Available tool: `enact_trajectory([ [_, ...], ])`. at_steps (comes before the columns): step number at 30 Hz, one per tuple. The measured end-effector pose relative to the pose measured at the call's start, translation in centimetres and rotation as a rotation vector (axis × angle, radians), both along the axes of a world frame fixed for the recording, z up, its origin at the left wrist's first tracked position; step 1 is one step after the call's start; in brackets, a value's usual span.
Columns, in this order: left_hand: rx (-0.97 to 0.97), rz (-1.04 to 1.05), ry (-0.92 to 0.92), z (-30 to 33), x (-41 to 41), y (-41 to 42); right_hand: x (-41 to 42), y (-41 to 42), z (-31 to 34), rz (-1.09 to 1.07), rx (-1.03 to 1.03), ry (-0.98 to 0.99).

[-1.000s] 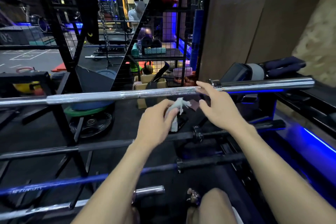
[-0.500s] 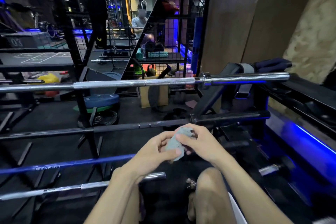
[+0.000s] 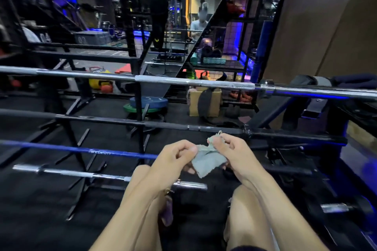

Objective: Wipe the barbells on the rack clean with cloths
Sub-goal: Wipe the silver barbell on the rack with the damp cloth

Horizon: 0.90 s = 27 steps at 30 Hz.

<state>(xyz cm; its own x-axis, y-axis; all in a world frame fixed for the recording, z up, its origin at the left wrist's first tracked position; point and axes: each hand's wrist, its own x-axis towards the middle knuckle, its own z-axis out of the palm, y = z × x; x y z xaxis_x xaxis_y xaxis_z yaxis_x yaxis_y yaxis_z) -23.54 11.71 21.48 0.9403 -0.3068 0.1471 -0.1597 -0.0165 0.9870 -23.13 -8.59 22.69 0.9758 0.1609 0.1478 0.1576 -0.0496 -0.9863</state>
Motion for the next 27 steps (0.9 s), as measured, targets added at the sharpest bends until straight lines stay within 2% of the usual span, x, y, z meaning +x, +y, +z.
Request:
enact_trajectory([
  [7,-0.133,0.179,0.116,2.4,-2.7,4.8,0.1,4.4,0.4,0.365,0.112,0.104],
  [12,-0.175,0.213,0.179,2.5,-4.3,8.6,-0.7,9.3,0.7,0.345,0.106,0.188],
  [17,-0.216,0.194,0.160,1.3,-3.8,12.8,0.1,14.4,1.3,0.385,0.170,0.263],
  [23,-0.295,0.279,0.133,0.3,3.2,18.4,6.2,21.0,0.6,0.445,0.111,0.279],
  [27,-0.145,0.271,0.106,-0.5,10.9,22.9,12.7,25.8,-0.2,0.354,0.006,0.226],
])
